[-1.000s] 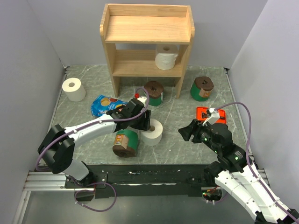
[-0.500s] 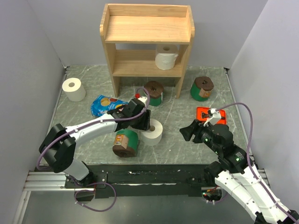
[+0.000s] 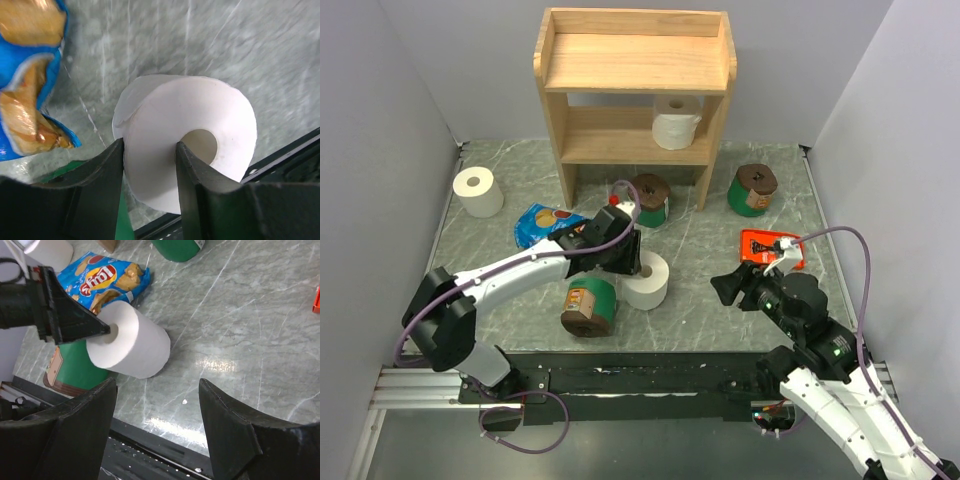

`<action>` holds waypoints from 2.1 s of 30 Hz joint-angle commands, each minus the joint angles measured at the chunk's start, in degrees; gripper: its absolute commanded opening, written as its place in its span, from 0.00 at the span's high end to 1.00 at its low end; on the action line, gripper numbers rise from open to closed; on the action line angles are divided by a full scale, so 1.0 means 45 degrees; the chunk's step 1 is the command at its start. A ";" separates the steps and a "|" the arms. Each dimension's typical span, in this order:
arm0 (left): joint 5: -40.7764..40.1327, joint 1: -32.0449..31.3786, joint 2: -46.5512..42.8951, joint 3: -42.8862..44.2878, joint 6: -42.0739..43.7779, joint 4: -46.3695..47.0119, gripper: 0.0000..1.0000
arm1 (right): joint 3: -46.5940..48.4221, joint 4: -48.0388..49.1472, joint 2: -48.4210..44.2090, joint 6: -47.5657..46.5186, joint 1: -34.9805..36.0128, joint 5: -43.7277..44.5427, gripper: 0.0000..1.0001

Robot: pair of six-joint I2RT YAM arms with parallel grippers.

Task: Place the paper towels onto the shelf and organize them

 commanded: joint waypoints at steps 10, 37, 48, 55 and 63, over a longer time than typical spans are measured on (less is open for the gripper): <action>-0.3176 0.1657 -0.2341 0.4322 -0.1275 0.0309 0.67 | 0.1084 -0.0337 -0.0807 -0.0019 0.0045 0.0323 0.26; -0.5793 0.3439 0.0489 0.5651 -0.2526 0.6969 0.68 | 0.2607 -0.1567 -0.1863 0.0606 0.0045 0.0694 0.27; -0.6029 0.3459 0.1525 0.5907 -0.2878 0.7379 0.66 | 0.2959 -0.1470 -0.1707 0.0548 0.0025 0.0616 0.27; -0.6048 0.3439 0.1993 0.5710 -0.2976 0.8297 0.66 | 0.2979 -0.1470 -0.1628 0.0470 0.0025 0.0577 0.27; -0.6322 0.3420 0.2618 0.6373 -0.3014 0.8572 0.66 | 0.3135 -0.1450 -0.1628 0.0411 0.0025 0.0635 0.27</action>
